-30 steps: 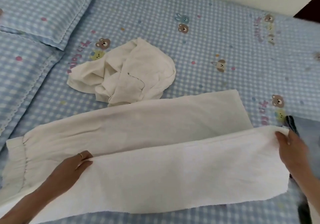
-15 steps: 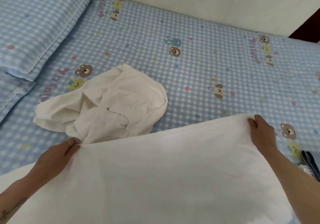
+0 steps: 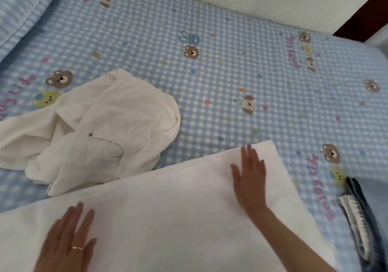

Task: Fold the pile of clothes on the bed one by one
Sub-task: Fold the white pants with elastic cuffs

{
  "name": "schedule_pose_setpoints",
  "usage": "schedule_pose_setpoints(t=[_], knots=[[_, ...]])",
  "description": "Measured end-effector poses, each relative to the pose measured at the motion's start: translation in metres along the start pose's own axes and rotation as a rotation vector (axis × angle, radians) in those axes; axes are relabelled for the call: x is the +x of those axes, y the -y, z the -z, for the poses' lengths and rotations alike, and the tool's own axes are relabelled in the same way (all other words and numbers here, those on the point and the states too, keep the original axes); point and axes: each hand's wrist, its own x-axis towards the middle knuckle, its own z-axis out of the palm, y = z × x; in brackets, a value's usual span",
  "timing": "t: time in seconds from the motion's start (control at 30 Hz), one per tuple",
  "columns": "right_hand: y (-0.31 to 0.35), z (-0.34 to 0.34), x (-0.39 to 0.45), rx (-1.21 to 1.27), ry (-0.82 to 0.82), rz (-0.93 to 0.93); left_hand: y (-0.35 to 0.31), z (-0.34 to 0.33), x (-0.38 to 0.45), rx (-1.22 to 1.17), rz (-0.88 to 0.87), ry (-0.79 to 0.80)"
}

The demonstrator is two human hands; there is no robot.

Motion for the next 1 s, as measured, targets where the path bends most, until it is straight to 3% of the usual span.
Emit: schedule_pose_setpoints(t=[0.03, 0.07, 0.1, 0.13, 0.17, 0.27, 0.33, 0.43, 0.53, 0.6, 0.73, 0.8, 1.0], knots=[[0.015, -0.008, -0.019, 0.091, 0.210, 0.171, -0.021, -0.013, -0.011, -0.034, -0.135, -0.061], [0.025, -0.014, -0.039, 0.076, 0.340, 0.386, -0.026, -0.030, -0.013, -0.037, -0.319, 0.016], [0.029, -0.023, -0.068, 0.050, 0.422, 0.532, -0.043, -0.035, -0.020, -0.020, -0.397, 0.119], [0.016, -0.030, -0.081, -0.016, 0.450, 0.559, -0.047, -0.046, -0.024, -0.023, -0.408, 0.205], [-0.011, -0.029, -0.069, -0.032, 0.409, 0.499, -0.043, -0.053, -0.024, 0.017, -0.405, 0.174], [-0.088, -0.010, -0.028, -0.200, 0.364, 0.031, -0.032, -0.061, -0.020, 0.161, -0.338, 0.171], [-0.089, 0.001, -0.036, -0.215, 0.343, -0.105, -0.034, -0.061, -0.027, 0.179, -0.354, 0.192], [0.004, 0.008, -0.091, 0.010, 0.290, 0.128, -0.029, -0.046, -0.031, 0.153, -0.304, 0.209], [0.124, 0.009, -0.174, 0.209, 0.418, 0.506, 0.013, -0.027, -0.046, 0.169, -0.237, 0.180], [0.192, 0.004, -0.210, 0.246, 0.490, 0.638, 0.062, -0.009, -0.059, 0.189, -0.210, 0.168], [0.275, -0.003, -0.243, 0.161, 0.550, 0.656, 0.174, 0.029, -0.077, 0.254, -0.161, 0.201], [0.307, -0.004, -0.260, 0.165, 0.556, 0.643, 0.222, 0.053, -0.087, 0.228, -0.047, 0.198], [0.383, -0.017, -0.295, 0.121, 0.617, 0.803, 0.295, 0.086, -0.116, -0.032, 0.328, -0.057]])
